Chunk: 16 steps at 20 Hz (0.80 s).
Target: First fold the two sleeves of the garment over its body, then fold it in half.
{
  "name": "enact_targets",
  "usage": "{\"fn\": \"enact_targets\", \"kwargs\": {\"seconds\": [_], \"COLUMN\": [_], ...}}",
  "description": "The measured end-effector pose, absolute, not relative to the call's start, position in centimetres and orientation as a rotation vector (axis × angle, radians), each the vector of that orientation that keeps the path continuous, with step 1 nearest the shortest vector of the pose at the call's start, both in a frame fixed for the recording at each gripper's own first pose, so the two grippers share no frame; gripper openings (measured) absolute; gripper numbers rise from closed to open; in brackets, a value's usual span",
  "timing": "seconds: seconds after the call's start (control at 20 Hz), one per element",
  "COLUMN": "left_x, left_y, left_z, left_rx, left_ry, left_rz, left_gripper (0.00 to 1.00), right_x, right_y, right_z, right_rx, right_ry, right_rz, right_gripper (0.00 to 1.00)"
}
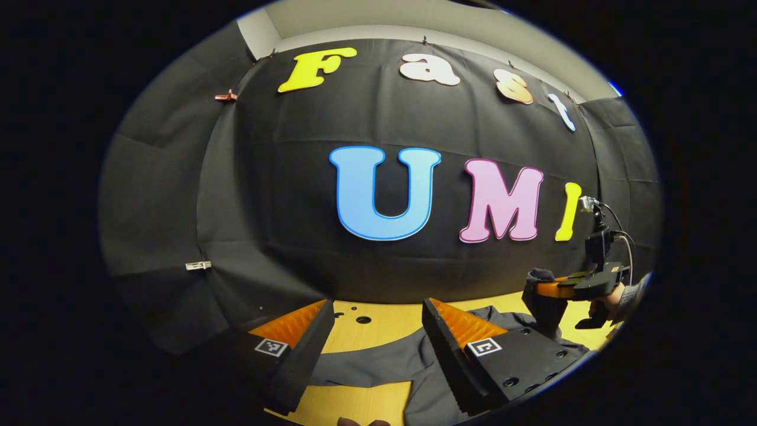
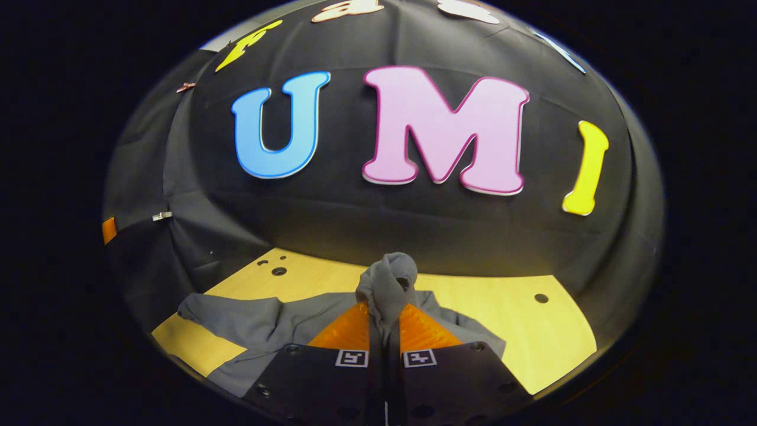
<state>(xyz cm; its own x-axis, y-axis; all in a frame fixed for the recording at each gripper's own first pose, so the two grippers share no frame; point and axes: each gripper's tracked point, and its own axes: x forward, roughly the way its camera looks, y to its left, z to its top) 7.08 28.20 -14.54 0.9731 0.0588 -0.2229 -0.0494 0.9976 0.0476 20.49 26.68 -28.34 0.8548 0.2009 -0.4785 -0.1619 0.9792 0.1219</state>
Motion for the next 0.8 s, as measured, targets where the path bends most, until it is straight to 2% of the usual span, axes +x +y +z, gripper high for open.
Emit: {"fn": "enact_targets", "kwargs": {"seconds": [0.45,0.8], "left_x": [8.7,9.4], "left_y": [34.0,38.6], "left_z": [-20.6,-27.8], "left_rx": [0.025,0.009], "left_ry": [0.265,0.332], "left_rz": [0.097,0.183], "left_gripper": [0.94,0.94], "right_x": [19.3,17.8], "right_y": [35.6,38.7], "right_z": [-38.1,-44.7], "right_rx": [0.023,-0.04], "right_ry": [0.697,0.798], "right_rz": [0.285,0.312], "right_gripper": [0.07,0.07]}}
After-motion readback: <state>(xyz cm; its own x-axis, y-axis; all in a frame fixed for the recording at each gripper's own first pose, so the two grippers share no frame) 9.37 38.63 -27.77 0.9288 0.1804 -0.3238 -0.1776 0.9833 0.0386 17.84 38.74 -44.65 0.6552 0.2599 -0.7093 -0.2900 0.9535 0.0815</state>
